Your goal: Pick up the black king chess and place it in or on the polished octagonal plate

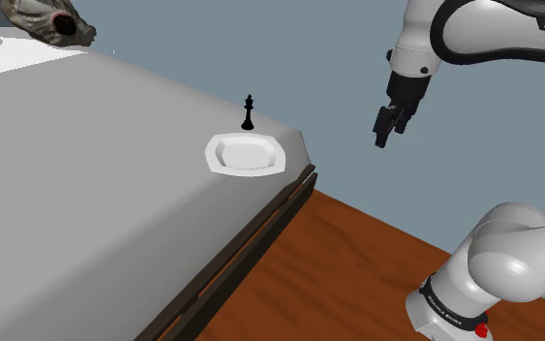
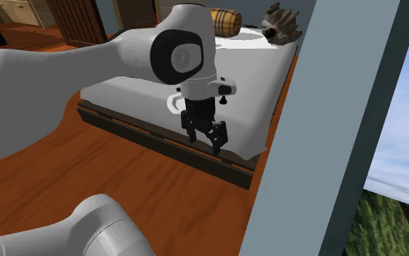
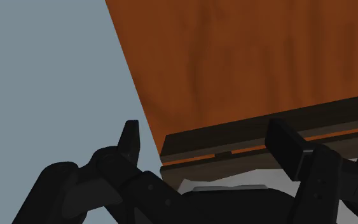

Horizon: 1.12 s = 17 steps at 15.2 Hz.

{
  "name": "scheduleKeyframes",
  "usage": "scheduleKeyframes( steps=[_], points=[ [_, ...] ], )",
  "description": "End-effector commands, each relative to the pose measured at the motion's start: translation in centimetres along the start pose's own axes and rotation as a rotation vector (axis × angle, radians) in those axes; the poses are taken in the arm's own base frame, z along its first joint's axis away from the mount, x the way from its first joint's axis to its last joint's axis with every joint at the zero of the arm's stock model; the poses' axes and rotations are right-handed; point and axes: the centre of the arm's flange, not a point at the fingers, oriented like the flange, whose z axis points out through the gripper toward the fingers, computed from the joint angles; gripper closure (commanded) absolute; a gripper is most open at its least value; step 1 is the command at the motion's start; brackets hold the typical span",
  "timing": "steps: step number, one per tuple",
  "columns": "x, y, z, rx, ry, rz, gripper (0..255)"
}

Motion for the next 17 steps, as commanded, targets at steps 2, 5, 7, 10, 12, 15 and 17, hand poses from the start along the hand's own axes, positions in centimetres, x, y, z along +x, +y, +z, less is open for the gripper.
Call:
scheduleKeyframes(
  steps=[2, 5, 7, 10, 12, 15, 17],
  points=[
    [1.1, -0.3, -0.1, 0.000, 0.008, -0.017, 0],
    [4.5, -1.5, -0.6, -0.002, 0.031, -0.067, 0],
    [6.8, -2.4, -1.0, -0.003, 0.046, -0.100, 0],
    [10.0, -3.8, -1.6, -0.004, 0.069, -0.150, 0],
    [12.2, -4.9, -2.1, -0.005, 0.085, -0.184, 0],
    [15.3, -6.6, -2.8, -0.007, 0.108, -0.234, 0],
    [17.3, -7.8, -3.3, -0.007, 0.123, -0.267, 0]
  ],
)
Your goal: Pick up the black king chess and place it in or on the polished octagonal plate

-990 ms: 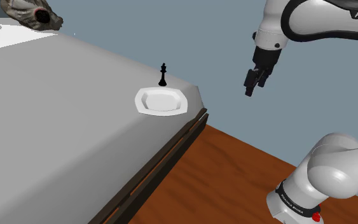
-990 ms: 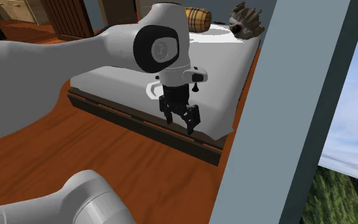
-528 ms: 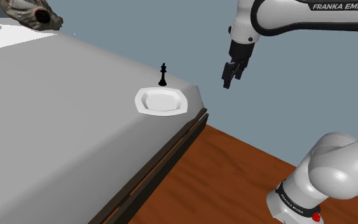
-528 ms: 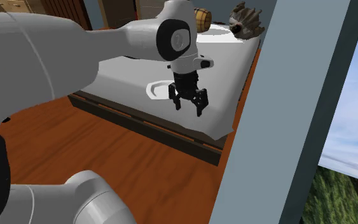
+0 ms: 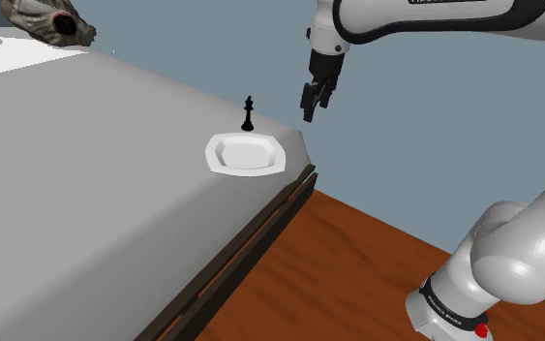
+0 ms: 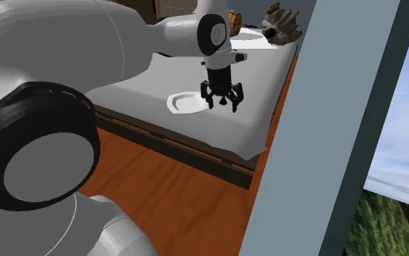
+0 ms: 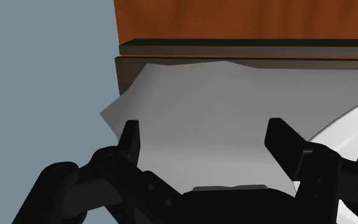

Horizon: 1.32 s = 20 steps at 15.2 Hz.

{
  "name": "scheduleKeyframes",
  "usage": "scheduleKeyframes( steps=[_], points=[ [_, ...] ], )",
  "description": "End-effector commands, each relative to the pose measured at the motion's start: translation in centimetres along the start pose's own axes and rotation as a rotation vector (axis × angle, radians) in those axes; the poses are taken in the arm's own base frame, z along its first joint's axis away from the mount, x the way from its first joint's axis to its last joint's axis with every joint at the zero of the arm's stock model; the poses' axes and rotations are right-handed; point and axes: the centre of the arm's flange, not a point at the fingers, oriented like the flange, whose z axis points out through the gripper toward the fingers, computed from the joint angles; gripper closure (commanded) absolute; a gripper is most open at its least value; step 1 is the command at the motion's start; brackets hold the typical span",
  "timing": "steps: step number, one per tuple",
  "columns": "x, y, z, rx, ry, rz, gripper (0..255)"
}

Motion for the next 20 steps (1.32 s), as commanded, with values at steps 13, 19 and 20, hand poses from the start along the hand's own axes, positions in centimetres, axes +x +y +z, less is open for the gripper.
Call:
scheduleKeyframes(
  steps=[13, 19, 20],
  points=[
    [15.2, -6.6, -3.0, -0.006, 0.108, -0.235, 0],
    [16.2, -7.0, -0.5, -0.006, 0.114, -0.247, 0],
    [16.3, -7.0, 0.0, -0.006, 0.114, -0.247, 0]
  ],
)
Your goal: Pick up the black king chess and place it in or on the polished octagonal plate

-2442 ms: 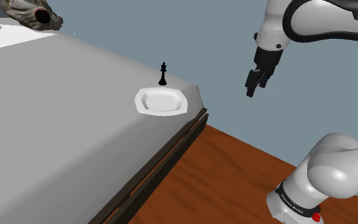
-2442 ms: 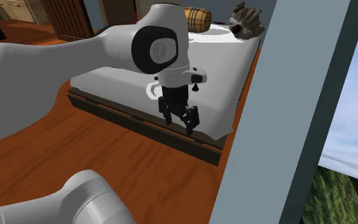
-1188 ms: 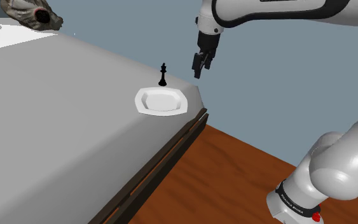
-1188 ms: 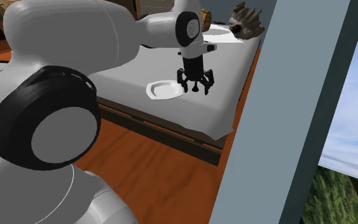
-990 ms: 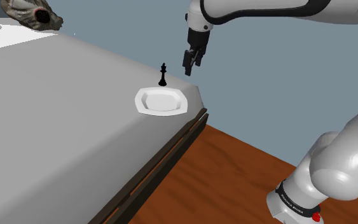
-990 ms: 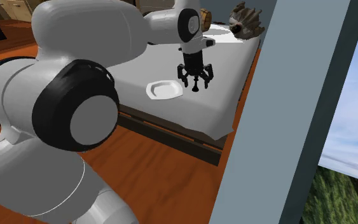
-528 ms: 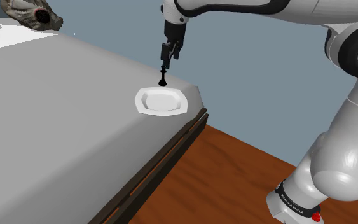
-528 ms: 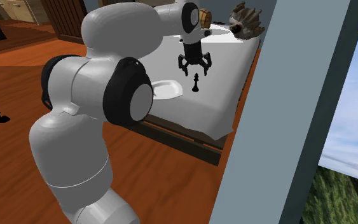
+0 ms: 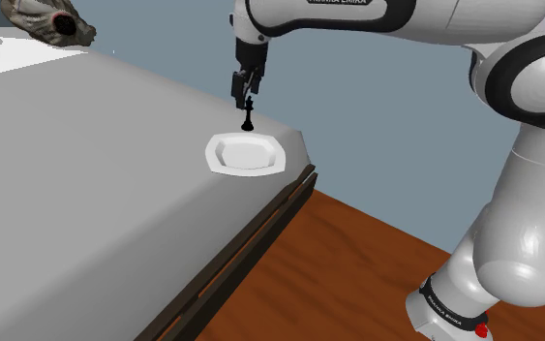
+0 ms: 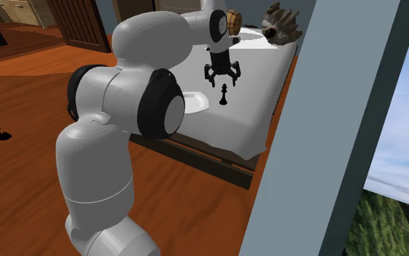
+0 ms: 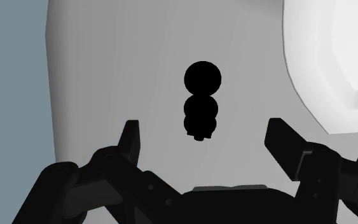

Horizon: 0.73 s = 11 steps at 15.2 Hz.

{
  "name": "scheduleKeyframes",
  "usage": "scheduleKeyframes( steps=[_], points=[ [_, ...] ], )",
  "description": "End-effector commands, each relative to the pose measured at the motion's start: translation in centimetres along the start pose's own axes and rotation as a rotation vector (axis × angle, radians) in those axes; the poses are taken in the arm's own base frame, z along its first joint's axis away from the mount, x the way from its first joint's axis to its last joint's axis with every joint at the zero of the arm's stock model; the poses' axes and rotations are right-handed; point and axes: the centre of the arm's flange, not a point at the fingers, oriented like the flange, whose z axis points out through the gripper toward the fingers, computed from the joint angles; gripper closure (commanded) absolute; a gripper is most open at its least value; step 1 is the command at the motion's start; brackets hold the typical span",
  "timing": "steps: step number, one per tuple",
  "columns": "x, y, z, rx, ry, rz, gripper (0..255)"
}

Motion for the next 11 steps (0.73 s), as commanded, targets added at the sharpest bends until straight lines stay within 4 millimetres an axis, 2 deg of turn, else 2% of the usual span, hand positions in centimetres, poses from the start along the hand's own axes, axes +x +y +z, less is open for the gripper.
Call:
scheduleKeyframes(
  steps=[1, 9, 10, 11],
  points=[
    [0.13, 0.06, 1.12, 0.000, 0.001, 0.000, 0],
    [0.13, 0.06, 1.41, 0.000, 0.000, 0.000, 0],
    [0.13, 0.06, 1.41, 0.000, 0.000, 0.000, 255],
    [0.13, 0.06, 1.41, 0.000, 0.000, 0.000, 255]
  ],
)
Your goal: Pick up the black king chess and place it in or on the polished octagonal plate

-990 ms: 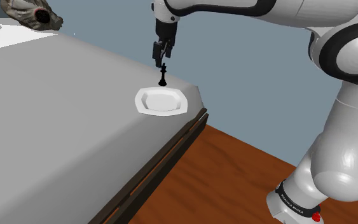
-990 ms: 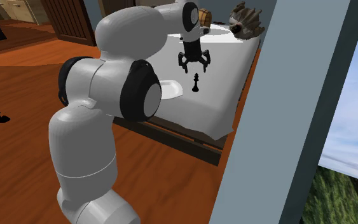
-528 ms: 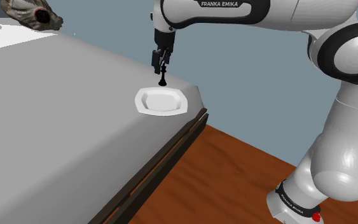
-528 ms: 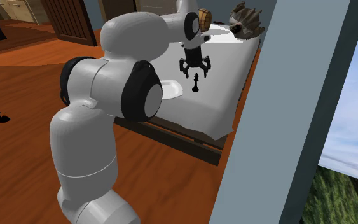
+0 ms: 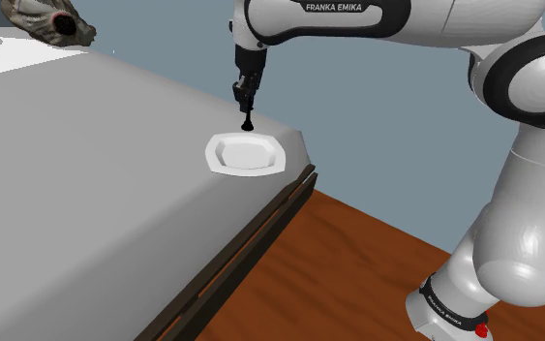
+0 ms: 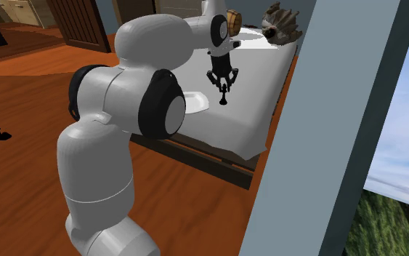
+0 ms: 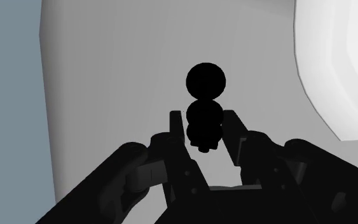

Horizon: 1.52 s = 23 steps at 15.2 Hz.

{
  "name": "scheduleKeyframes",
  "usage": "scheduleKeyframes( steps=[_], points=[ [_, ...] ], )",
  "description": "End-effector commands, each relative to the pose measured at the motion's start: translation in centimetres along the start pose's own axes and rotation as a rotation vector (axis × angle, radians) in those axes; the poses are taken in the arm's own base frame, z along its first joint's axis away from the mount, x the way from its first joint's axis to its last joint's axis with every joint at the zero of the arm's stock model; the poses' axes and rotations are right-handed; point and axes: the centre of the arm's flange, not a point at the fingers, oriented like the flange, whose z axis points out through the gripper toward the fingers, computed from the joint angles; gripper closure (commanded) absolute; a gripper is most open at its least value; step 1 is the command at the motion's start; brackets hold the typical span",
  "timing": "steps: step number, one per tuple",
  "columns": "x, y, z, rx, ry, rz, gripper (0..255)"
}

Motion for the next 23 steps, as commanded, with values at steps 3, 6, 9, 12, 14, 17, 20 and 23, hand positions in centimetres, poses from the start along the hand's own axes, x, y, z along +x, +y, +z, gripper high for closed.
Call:
scheduleKeyframes(
  steps=[3, 6, 9, 12, 14, 17, 20, 23],
  points=[
    [0.0, 0.0, 0.0, 0.000, 0.000, 0.000, 255],
    [0.0, 0.0, 0.0, 0.000, 0.000, 0.000, 255],
    [0.0, 0.1, -0.5, 0.000, 0.000, 0.000, 255],
    [0.2, 0.4, -2.1, 0.000, 0.000, 0.000, 255],
    [0.3, 0.6, -3.1, 0.000, 0.000, 0.000, 255],
    [0.5, 0.8, -4.7, 0.000, 0.000, 0.000, 255],
    [0.6, 1.1, -6.2, 0.000, 0.000, 0.000, 255],
    [0.8, 1.4, -7.8, 0.000, 0.000, 0.000, 255]
  ],
)
